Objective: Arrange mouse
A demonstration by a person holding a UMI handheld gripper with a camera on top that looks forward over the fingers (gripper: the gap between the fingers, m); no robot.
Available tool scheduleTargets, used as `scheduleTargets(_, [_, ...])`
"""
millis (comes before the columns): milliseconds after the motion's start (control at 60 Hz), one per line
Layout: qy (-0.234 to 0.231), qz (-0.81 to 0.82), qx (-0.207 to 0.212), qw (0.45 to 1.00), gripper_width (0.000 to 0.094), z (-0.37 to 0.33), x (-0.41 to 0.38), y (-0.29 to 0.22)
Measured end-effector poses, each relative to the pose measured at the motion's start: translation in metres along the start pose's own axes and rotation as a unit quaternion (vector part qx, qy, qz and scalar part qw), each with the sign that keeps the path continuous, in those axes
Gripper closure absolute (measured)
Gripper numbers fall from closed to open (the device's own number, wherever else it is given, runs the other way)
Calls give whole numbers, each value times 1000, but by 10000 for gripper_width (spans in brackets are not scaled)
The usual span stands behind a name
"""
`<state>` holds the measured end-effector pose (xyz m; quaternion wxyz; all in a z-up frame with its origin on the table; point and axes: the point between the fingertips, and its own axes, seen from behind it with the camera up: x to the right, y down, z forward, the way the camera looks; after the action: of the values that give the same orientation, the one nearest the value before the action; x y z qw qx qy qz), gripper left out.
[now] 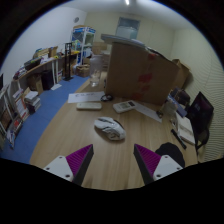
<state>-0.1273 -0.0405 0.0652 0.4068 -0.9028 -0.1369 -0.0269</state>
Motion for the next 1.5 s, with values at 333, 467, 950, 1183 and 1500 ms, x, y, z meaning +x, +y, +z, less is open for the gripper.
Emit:
scheduleTargets(333, [-85,-2,26,996,89,104,10,-12])
scheduleTargets(467, [-103,-6,31,994,80,125,1,-13])
scheduleTargets(950, [-21,103,52,993,383,182,15,-54])
scheduleTargets(1183, [-22,131,-12,991,528,168,9,-47])
scheduleTargets(1500, [64,97,146,982,535,-15,174,-134])
